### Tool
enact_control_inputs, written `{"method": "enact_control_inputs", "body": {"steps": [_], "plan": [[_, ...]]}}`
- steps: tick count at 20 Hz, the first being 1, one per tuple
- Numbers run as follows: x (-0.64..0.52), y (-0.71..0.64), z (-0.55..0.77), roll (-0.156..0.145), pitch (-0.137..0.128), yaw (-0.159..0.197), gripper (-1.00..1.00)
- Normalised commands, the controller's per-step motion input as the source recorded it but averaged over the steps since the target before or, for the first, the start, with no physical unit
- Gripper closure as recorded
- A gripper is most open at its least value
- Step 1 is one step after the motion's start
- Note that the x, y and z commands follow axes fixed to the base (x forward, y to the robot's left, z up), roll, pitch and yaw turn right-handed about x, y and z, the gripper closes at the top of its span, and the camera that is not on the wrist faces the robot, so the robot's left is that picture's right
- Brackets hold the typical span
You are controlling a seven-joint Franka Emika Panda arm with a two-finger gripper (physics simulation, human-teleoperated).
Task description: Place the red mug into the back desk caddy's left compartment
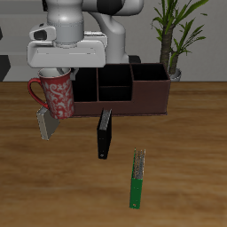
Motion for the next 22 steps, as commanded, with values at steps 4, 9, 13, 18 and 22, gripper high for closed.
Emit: {"method": "enact_control_inputs", "body": {"steps": [4,9,13,18,22], "plan": [[-0.38,-0.04,0.27,-0.014,-0.007,-0.02,1.0],[-0.51,-0.02,0.35,0.0,-0.044,0.0,1.0],[-0.51,-0.04,0.27,-0.023,-0.031,-0.031,1.0],[-0.45,0.1,0.1,0.007,-0.002,-0.004,1.0],[-0.44,0.16,-0.03,0.012,-0.012,0.018,1.0]]}}
